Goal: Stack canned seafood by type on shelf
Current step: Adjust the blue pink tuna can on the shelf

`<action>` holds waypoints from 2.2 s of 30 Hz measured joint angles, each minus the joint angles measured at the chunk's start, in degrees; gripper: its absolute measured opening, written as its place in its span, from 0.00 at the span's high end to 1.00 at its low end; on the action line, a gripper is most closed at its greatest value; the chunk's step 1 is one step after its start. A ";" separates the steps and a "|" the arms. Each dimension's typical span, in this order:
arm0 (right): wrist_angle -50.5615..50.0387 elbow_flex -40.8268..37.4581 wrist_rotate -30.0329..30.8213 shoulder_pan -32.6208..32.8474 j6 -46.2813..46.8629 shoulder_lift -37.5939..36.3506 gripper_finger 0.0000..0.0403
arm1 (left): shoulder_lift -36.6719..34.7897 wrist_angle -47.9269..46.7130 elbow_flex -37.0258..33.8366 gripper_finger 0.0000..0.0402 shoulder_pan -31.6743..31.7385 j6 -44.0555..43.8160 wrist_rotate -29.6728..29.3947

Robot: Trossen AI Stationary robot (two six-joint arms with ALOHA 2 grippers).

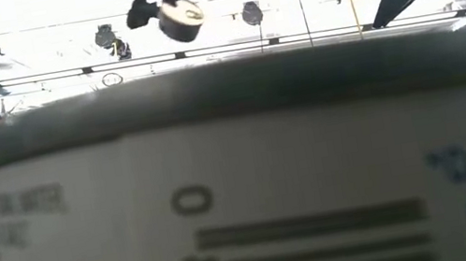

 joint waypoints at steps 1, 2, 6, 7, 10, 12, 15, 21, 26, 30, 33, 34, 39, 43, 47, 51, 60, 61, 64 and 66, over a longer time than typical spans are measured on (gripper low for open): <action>-0.03 0.00 -0.03 0.00 0.01 -0.01 0.21 | -2.01 0.68 -3.78 0.48 0.94 0.30 0.72; -0.07 0.00 -0.21 0.00 0.01 0.01 0.21 | -4.12 2.18 -8.16 0.48 2.03 0.61 1.91; 0.11 0.00 -1.42 0.00 0.01 0.01 0.21 | -13.85 17.87 -30.24 0.48 5.60 -2.50 13.91; 0.23 0.00 -1.43 0.00 -0.01 0.01 0.21 | -15.89 23.87 -35.82 0.48 5.92 -5.22 16.58; 0.82 0.00 -1.43 0.00 -0.01 0.01 0.21 | -19.75 42.07 -52.48 0.48 6.24 -14.79 21.22; 0.85 0.00 -1.54 0.00 0.01 0.01 0.21 | -20.90 54.12 -61.65 0.48 6.35 -20.88 22.15; 0.87 0.00 -2.76 0.00 0.02 0.01 0.21 | -21.20 71.89 -72.67 0.48 6.47 -29.12 22.61; 0.87 0.00 -3.04 0.00 1.33 0.03 0.21 | -17.43 100.60 -86.66 0.47 8.36 -42.62 19.59; 0.92 0.00 -3.02 0.00 1.48 0.03 0.21 | -8.92 114.91 -89.32 0.47 7.94 -52.62 15.53; 0.94 0.00 -3.01 0.00 1.74 0.03 0.21 | -1.50 128.96 -89.29 0.47 6.74 -59.80 15.49; 0.94 0.00 -3.02 0.00 2.99 0.03 0.21 | 2.62 140.76 -89.22 0.47 6.15 -65.61 15.43; 0.94 0.00 -3.02 0.00 3.19 0.03 0.21 | 3.83 143.35 -89.16 0.47 5.89 -67.15 15.21; 0.96 0.00 -2.96 0.00 3.23 0.03 0.21 | 9.04 147.18 -88.34 0.47 3.22 -70.43 13.14; 1.81 0.00 -2.89 0.00 3.03 0.03 0.21 | 11.60 150.04 -85.46 0.47 1.27 -70.46 11.20; 2.19 0.00 -2.88 0.00 3.03 0.03 0.21 | 13.33 150.94 -82.60 0.47 0.30 -70.47 10.90; 2.22 0.00 -2.86 0.00 3.20 0.01 0.21 | 15.54 149.53 -79.67 0.47 -0.53 -70.59 10.87; 2.23 0.00 -2.84 0.00 3.21 0.03 0.21 | 18.33 148.33 -74.71 0.47 -2.40 -71.93 11.11; 2.23 0.00 -2.83 0.00 3.21 0.03 0.21 | 18.32 147.52 -74.49 0.47 -2.47 -71.87 11.12; 2.28 0.00 -2.81 0.00 3.04 0.03 0.21 | 18.41 146.37 -74.49 0.47 -2.66 -72.33 11.43; 2.30 0.00 -2.80 0.00 2.97 0.02 0.21 | 18.41 146.42 -74.49 0.47 -2.80 -71.96 11.31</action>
